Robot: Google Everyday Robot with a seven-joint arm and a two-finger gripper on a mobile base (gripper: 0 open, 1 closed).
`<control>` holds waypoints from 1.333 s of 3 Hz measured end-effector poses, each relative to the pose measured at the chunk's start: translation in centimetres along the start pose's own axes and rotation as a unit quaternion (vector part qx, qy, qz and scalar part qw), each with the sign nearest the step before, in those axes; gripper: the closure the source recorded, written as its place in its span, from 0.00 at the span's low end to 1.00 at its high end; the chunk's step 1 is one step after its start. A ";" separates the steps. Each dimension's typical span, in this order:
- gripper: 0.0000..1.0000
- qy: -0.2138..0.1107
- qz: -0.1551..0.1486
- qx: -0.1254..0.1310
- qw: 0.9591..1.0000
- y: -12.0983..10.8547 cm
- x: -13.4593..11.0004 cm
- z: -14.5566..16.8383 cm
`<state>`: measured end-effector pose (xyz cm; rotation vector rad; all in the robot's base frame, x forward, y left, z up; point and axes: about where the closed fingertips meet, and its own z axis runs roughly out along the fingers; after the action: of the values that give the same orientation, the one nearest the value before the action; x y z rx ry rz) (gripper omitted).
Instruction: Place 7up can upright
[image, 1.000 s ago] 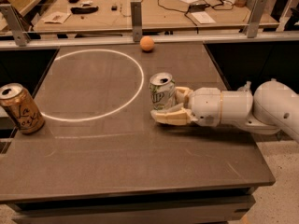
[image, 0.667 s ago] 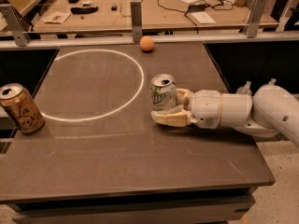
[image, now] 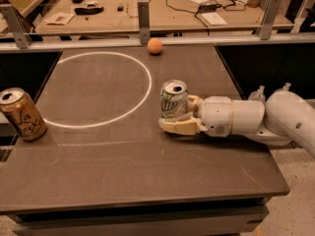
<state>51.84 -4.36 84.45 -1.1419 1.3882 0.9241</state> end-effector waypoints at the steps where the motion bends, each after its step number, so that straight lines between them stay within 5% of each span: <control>1: 0.36 0.010 -0.008 -0.001 1.000 -0.1 0.0 -0.2; 2: 0.13 0.014 -0.008 0.006 1.000 -0.6 -0.1 -0.8; 3: 0.00 0.016 -0.011 0.018 1.000 -1.6 -0.6 -1.9; 4: 0.00 0.019 -0.013 0.032 0.999 -2.9 -1.3 -3.2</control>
Offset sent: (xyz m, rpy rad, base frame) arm 0.0083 -0.0233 0.0044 -0.0388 -0.0126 -0.0374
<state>53.80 -7.92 86.37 -1.1313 1.4198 0.8375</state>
